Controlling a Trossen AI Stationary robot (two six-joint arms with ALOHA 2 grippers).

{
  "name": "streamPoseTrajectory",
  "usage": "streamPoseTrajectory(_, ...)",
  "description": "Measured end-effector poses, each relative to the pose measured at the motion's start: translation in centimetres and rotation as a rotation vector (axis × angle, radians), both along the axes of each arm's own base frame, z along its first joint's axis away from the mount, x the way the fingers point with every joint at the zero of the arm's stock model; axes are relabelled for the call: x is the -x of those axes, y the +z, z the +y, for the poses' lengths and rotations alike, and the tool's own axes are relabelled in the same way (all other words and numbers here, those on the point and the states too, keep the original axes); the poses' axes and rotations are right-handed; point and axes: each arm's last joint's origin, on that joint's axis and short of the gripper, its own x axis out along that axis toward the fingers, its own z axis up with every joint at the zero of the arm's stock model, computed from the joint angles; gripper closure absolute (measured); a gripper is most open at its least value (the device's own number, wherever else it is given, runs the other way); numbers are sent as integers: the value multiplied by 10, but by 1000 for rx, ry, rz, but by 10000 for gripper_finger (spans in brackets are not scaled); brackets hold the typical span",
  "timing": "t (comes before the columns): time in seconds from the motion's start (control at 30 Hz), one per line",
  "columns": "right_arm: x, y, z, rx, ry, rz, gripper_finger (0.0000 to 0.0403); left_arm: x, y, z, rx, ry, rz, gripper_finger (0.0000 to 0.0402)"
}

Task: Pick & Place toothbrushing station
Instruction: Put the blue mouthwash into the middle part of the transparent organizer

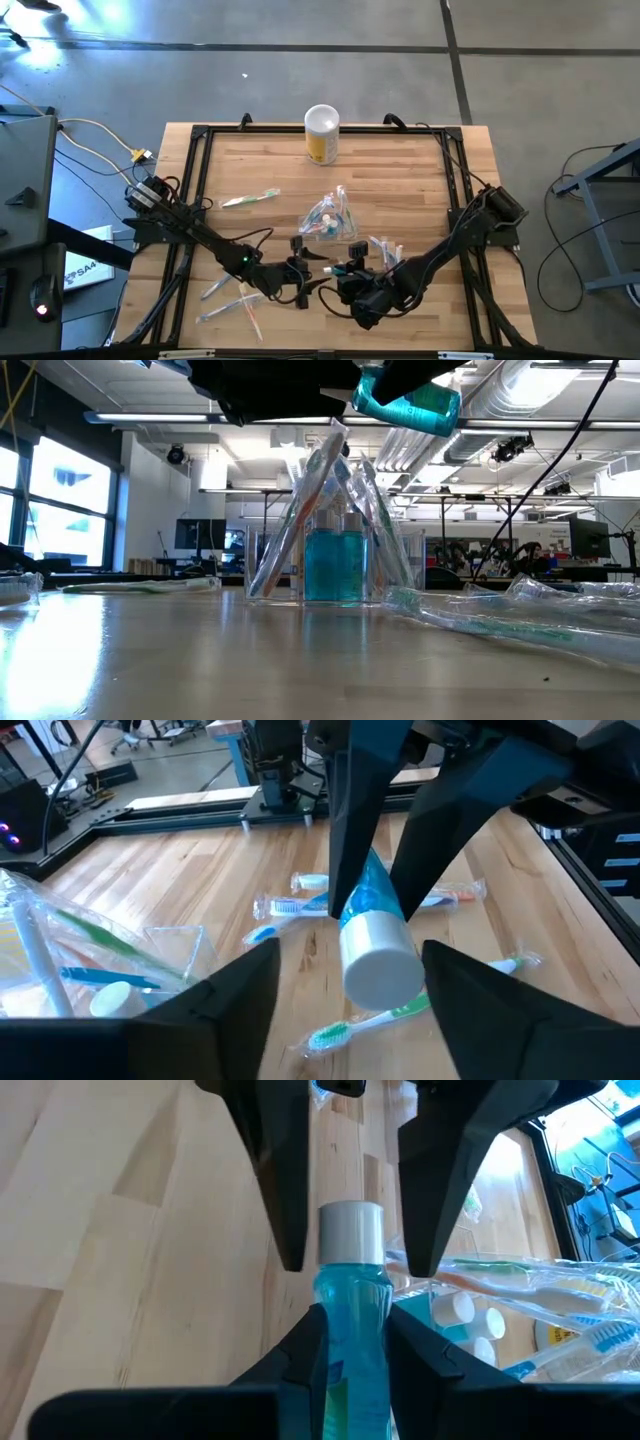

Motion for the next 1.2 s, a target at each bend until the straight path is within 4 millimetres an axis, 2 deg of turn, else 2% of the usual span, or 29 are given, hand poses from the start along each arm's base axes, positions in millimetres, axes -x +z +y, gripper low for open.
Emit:
streamPoseTrajectory(0.43,0,0,0,7,-2,0,338,0,0,0,-4,-3,0,315)
streamPoseTrajectory(0.77,0,0,0,4,0,1,336,0,0,0,-10,-3,1,314)
streamPoseTrajectory(1.2,0,0,0,-1,-1,0,282,0,0,0,-12,-3,1,314)
